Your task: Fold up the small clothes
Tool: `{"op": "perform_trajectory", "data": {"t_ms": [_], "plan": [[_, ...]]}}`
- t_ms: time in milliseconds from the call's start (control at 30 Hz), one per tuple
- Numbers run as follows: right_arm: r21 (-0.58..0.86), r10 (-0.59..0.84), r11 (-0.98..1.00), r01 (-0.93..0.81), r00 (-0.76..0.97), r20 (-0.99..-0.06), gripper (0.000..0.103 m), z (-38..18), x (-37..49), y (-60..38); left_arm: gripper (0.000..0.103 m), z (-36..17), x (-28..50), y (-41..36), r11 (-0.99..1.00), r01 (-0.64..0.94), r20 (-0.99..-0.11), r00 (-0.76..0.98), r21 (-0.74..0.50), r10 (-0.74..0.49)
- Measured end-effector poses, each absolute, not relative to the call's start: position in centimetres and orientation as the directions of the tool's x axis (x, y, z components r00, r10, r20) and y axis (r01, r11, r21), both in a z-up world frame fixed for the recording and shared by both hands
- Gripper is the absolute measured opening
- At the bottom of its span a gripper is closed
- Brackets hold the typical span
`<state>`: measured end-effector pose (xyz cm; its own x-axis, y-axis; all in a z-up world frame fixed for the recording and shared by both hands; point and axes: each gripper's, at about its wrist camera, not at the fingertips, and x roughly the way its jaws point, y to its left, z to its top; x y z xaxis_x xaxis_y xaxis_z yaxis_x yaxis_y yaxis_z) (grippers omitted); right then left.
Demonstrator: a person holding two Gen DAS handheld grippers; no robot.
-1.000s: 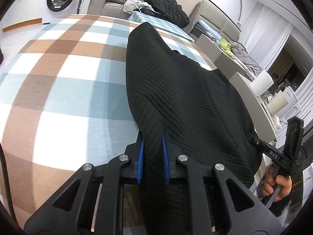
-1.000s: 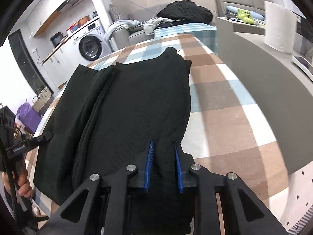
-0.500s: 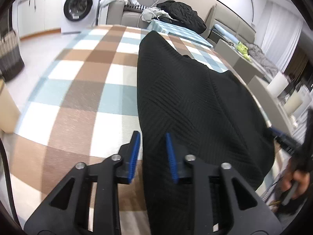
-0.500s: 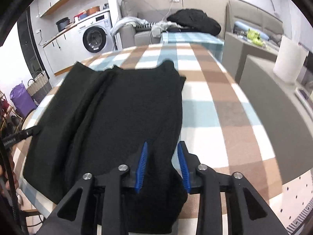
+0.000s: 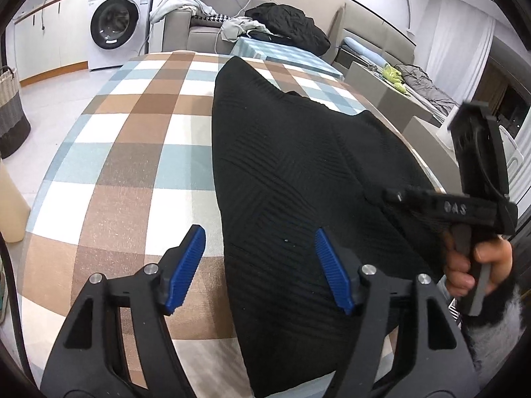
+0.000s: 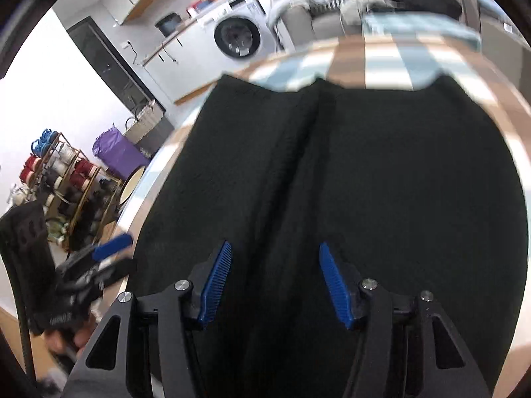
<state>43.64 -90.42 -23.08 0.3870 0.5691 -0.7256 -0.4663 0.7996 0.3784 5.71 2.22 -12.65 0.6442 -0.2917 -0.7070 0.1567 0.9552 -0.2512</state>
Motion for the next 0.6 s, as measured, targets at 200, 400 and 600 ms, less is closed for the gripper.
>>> {"op": "perform_trajectory", "data": {"t_ms": [200,400,600], "plan": [[0.323,0.545,0.803,-0.501,0.399,-0.737,0.032,-23.5,45.3,-87.6,0.066,-13.0,6.0,2.5,0.953,0.15,-0.712,0.636,-0.265,-0.298],[0.306,0.551,0.802,-0.512,0.437,-0.711,0.01,-23.0,44.6,-87.5,0.066,-12.4,5.8,2.6,0.951,0.151,-0.697,0.65,-0.271,-0.302],[0.257,0.549,0.813,-0.523,0.538,-0.64,0.009,-18.7,42.3,-90.2,0.066,-11.8,5.5,2.7,0.948,0.16,-0.682,0.663,-0.274,-0.309]]}}
